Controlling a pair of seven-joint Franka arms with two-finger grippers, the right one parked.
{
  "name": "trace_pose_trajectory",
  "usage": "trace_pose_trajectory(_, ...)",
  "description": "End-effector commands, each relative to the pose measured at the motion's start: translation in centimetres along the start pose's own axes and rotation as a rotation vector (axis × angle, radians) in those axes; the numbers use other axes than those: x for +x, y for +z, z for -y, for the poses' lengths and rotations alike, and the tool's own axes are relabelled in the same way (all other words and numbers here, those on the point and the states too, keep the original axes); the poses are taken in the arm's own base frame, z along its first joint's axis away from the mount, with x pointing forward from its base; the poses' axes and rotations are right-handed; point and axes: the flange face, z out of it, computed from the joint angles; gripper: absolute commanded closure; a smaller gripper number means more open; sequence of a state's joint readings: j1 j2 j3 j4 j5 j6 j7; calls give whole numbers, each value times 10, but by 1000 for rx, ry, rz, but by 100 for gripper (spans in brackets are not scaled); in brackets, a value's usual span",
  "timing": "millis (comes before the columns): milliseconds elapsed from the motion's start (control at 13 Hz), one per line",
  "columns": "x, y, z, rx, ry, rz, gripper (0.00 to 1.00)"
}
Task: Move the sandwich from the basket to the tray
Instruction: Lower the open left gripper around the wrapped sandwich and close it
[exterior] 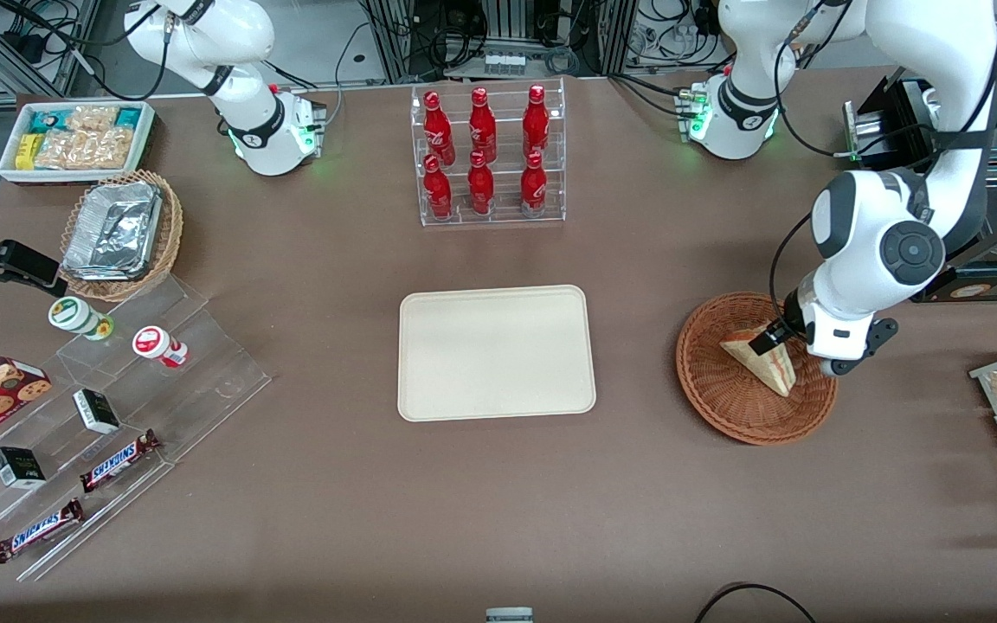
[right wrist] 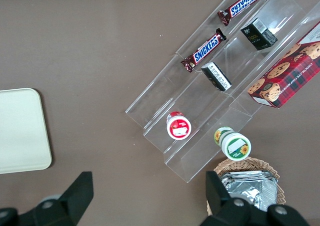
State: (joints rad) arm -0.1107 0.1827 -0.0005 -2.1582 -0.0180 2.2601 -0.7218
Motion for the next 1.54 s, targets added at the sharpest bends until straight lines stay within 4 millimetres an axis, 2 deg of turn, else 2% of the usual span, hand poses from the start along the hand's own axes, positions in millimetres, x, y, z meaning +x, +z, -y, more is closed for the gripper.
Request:
trace_pose_trajectory(0,-3,25,3,-5,-26,-7,0)
trace_pose_trajectory(385,3,53,2,-6,-36,-6,0)
trace_pose_trajectory(462,2,54,2,-4,-36,-4,3)
trace_pose_trajectory(538,2,55,2,-3,-53,-3,33)
trace_pose_trajectory(615,5,55,6,-3,-93,-3,71)
trace_pose_trajectory(692,5,55,6,-4,-104,-2,100)
trace_pose_trajectory(923,6,50,8,-2,-108,0,100)
trace_pose_trajectory(1077,4,38,9,3,-109,6,100)
trace_pose_trajectory(1231,4,17,8,13,-105,18,100)
trace_pose_trajectory(1462,1,-19,-5,38,-84,41,100)
